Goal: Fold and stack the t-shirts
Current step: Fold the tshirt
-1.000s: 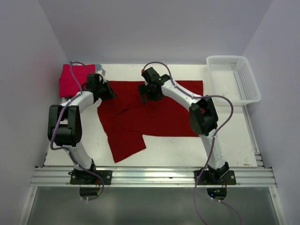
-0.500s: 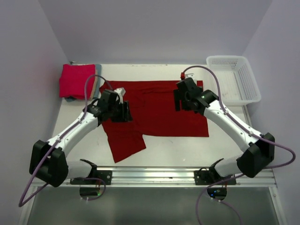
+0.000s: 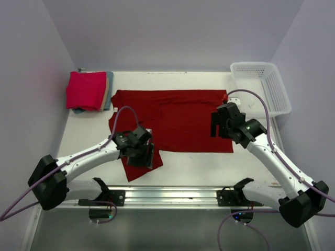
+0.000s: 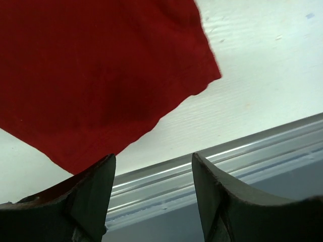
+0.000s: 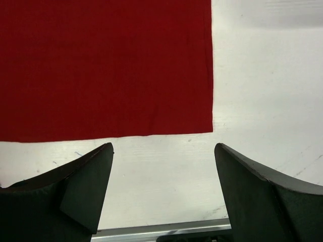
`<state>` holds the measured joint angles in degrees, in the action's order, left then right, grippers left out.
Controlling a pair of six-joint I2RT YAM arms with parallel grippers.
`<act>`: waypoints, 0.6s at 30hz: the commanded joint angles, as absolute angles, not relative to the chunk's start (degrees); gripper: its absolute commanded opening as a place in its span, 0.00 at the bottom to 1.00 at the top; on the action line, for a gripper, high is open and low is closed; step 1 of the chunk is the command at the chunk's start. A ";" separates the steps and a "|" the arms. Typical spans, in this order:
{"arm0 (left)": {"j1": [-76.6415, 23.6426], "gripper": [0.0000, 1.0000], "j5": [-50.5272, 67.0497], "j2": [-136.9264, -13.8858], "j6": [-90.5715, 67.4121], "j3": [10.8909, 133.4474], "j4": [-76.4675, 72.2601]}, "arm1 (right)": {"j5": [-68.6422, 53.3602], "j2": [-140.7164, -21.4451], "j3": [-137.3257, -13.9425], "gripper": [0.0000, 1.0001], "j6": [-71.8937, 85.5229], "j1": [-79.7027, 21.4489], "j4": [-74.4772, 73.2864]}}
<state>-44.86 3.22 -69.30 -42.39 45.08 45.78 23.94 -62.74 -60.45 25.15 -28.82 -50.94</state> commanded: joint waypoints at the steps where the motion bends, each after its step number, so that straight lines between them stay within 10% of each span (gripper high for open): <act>1: -47.72 0.66 -1.84 -74.34 -43.68 43.68 48.52 | 21.45 -60.65 -58.71 0.86 25.75 -27.95 -50.62; 18: -47.99 0.62 -5.72 -74.27 -49.66 39.73 55.63 | 17.49 -56.16 -55.81 0.86 23.91 -24.87 -50.27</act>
